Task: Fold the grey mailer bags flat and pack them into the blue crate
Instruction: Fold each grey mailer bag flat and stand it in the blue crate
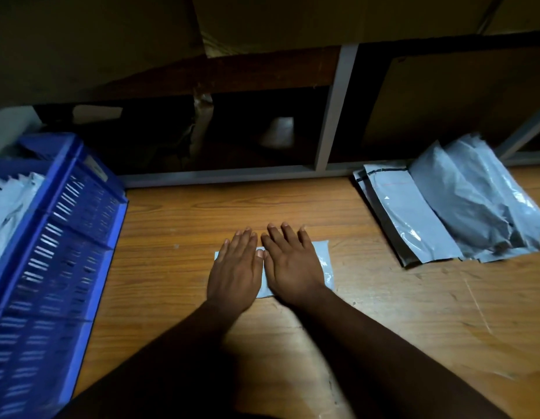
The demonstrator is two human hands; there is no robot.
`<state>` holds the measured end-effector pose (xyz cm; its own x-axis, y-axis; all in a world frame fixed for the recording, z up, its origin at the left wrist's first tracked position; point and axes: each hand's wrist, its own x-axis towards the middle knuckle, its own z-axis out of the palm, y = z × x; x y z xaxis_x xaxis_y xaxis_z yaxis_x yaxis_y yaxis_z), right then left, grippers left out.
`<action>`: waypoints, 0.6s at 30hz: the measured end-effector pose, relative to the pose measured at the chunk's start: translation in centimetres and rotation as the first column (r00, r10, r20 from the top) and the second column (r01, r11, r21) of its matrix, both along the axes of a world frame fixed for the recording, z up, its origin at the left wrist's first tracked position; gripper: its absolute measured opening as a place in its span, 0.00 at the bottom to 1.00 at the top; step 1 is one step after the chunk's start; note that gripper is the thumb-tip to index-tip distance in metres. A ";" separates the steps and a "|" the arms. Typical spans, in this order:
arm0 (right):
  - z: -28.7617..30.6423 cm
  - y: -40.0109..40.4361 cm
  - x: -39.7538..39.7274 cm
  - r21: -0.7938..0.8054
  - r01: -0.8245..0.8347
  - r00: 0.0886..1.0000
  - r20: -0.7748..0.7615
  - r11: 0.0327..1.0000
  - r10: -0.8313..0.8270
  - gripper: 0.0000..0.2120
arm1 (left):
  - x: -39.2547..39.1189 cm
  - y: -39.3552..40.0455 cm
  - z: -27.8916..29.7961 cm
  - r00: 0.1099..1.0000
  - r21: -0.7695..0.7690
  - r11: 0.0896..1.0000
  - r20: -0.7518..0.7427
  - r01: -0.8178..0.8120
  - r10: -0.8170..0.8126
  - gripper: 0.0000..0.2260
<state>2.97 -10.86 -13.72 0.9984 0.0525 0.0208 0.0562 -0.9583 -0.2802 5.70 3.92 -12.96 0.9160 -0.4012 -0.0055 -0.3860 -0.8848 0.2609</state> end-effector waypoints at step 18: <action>0.3 -4.0 -1.9 0.023 0.036 0.999 -0.028 0.999 -0.036 0.27 | 0.0 1.9 -0.3 0.999 -0.025 1.000 -0.040 -0.012 0.011 0.30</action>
<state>1.05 -14.82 -13.43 0.9998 0.0164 -0.0060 0.0138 -0.9527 -0.3037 5.73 5.80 -13.28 0.9197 -0.3912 -0.0323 -0.3648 -0.8821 0.2980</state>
